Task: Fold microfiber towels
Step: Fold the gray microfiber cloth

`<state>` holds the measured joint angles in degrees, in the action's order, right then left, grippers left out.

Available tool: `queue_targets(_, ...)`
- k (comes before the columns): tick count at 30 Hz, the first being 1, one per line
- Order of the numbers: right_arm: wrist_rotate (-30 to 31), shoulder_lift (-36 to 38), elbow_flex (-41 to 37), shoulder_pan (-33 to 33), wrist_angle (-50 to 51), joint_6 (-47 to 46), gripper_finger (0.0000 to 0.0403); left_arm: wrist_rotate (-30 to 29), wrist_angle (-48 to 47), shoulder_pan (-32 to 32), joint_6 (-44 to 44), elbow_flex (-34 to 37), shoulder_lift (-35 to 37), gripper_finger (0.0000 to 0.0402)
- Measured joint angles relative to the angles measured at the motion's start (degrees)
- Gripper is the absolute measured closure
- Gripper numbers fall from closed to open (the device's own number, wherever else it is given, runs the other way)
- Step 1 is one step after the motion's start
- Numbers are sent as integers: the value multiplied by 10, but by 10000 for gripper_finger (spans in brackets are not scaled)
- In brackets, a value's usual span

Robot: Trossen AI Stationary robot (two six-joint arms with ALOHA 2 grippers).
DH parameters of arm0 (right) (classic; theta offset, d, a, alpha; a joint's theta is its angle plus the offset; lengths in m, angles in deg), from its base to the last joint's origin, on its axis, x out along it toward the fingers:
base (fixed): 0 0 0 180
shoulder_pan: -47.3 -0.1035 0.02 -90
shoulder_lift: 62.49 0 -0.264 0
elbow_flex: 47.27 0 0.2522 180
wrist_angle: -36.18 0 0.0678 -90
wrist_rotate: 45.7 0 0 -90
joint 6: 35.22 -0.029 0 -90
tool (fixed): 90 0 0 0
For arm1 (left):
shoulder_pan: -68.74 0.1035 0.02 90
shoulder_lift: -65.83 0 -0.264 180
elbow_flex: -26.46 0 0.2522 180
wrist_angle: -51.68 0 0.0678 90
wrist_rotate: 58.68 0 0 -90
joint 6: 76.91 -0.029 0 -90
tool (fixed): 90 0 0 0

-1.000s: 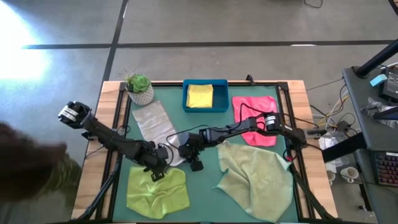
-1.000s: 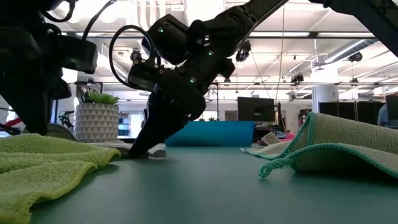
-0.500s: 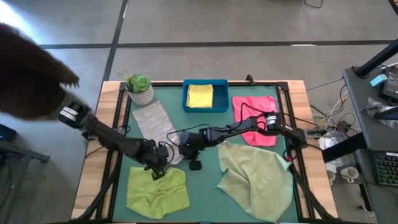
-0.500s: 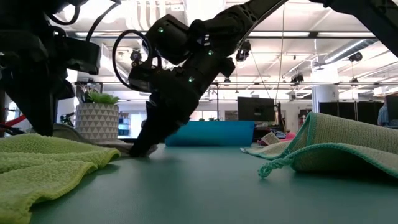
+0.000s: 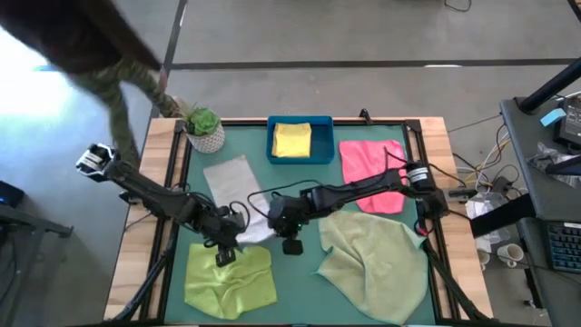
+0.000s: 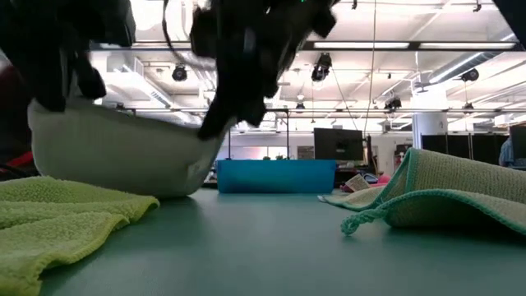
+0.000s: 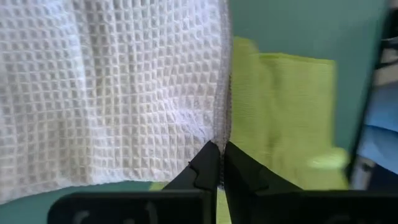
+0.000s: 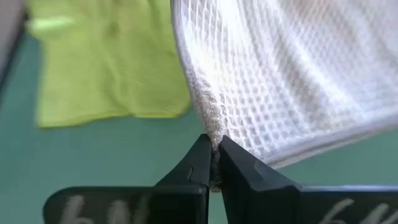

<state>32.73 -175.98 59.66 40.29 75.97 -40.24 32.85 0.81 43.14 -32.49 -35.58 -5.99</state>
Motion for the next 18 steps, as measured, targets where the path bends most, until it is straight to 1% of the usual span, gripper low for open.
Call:
queue_targets(3,-1,25,0,-7,-2,-23,392,15,-16,-2,-4,-32,-3,401)
queue_targets(9,32,63,12,-15,9,-42,392,6,-152,-14,2,-114,-3,401)
queue_targets(12,58,66,35,-17,25,-40,392,-16,-203,-15,2,-147,-6,401)
queue_targets(14,85,61,43,-17,25,-17,392,-43,-231,-15,2,-158,-9,401)
queue_targets(16,116,48,55,-10,20,6,392,-75,-256,-13,1,-157,-12,401)
queue_targets(18,132,24,68,5,21,17,392,-106,-281,-8,1,-146,-17,401)
